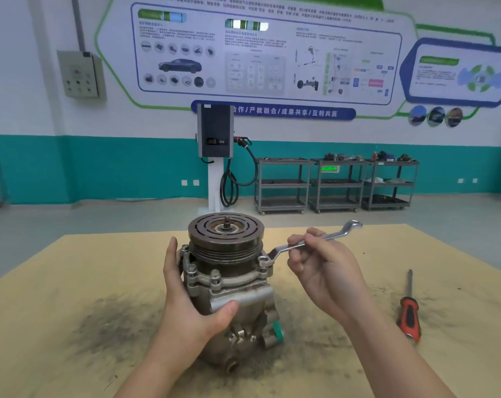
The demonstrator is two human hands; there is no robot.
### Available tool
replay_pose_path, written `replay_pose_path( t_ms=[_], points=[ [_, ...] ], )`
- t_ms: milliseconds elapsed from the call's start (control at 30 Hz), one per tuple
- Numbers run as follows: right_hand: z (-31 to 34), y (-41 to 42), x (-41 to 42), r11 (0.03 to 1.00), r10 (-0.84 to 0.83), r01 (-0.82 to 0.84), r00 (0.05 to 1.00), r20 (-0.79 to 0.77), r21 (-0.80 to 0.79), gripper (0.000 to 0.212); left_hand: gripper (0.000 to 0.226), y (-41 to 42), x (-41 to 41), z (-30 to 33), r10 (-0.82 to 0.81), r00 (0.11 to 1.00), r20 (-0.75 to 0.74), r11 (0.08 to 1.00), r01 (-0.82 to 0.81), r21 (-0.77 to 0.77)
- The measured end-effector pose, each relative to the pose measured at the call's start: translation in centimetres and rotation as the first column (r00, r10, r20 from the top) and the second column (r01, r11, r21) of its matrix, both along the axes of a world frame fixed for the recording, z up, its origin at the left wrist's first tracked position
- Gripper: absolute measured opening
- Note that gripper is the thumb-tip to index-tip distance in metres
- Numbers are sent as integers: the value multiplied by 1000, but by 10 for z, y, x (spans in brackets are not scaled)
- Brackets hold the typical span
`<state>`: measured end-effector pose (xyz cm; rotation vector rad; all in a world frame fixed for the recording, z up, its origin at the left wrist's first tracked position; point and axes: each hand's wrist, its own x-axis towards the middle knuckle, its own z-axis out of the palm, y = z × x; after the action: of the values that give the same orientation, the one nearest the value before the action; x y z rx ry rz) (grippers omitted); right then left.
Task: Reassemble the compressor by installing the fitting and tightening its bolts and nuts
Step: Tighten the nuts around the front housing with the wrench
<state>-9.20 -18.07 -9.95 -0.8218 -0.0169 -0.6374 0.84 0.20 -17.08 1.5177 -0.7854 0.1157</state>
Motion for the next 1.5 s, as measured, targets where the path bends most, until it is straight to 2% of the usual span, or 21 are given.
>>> replay_pose_path(
  t_ms=[67, 100, 167, 233, 267, 433, 467, 533, 633, 700, 767, 833, 933, 1067, 1200, 1267, 1333, 1367, 1433, 1500],
  points=[
    [-4, 2, 0, 993, -69, 73, 997, 47, -94, 13, 127, 0, 2, -1, -1, 1000, 7, 1000, 1, 2],
    [-9, 6, 0, 966, -158, 176, 982, 108, -188, 10, 127, 0, 2, -1, -3, 1000, 6, 1000, 2, 2],
    [-24, 19, 3, 802, -377, 483, 865, 330, -350, 8, 128, 0, 2, -1, -9, 1000, 2, 1000, 9, -1],
    [-35, 33, 6, 602, -409, 685, 706, 579, -410, 7, 126, -1, 1, -1, -14, 1000, 2, 1000, 14, -7],
    [-39, 37, 6, 520, -386, 737, 654, 651, -432, 7, 123, -1, 1, 0, -15, 1000, -2, 1000, 15, -13],
    [-43, 44, -1, 124, -343, 789, 604, 720, -602, 18, 126, -2, 2, -1, -35, 999, 4, 999, 35, -37],
    [-43, 47, -1, 73, -322, 779, 609, 725, -622, 17, 127, -2, 2, 0, -38, 999, 4, 998, 38, -42],
    [-41, 56, -1, 30, -286, 744, 647, 707, -668, 14, 123, -4, 2, 0, -31, 1000, -3, 998, 31, -52],
    [-37, 56, -6, 16, -302, 738, 646, 701, -674, 12, 125, -3, 2, -1, -25, 1000, -18, 998, 24, -56],
    [-31, 51, -12, 105, -348, 759, 633, 692, -642, 12, 127, -1, 1, -2, -31, 999, -17, 998, 30, -53],
    [-24, 49, -16, 364, -404, 726, 688, 604, -584, 16, 123, 0, -1, -1, -22, 1000, -10, 999, 21, -31],
    [-20, 47, -16, 614, -428, 638, 764, 483, -464, 10, 121, 0, -2, 1, -12, 1000, -20, 1000, 12, -13],
    [-17, 39, -14, 810, -404, 495, 860, 313, -313, 18, 118, 0, -2, 2, 7, 1000, -20, 1000, -7, 1],
    [-14, 28, -9, 920, -302, 337, 935, 187, -200, 21, 116, -1, -3, 3, 15, 1000, -22, 1000, -15, 6],
    [-7, 11, -7, 988, -115, 122, 991, 74, -93, 15, 116, -1, -2, 2, 18, 1000, -8, 1000, -18, 4],
    [-10, 13, -5, 982, -134, 145, 987, 92, -122, 14, 117, 0, -1, 1, 6, 1000, -8, 1000, -6, 6],
    [-20, 23, -5, 885, -308, 370, 920, 241, -284, 12, 120, 2, 0, 2, -9, 1000, -6, 1000, 9, 10],
    [-27, 28, -5, 777, -373, 502, 853, 364, -379, 10, 124, 2, 1, 2, -12, 1000, -7, 1000, 12, 17],
    [-36, 36, -5, 509, -363, 678, 727, 583, -529, 9, 134, 3, 2, 2, -2, 1000, 6, 999, 2, 42],
    [-39, 41, -5, 289, -325, 740, 673, 665, -608, 14, 139, 3, 4, -1, 1, 1000, 14, 999, -2, 51]
  ],
)
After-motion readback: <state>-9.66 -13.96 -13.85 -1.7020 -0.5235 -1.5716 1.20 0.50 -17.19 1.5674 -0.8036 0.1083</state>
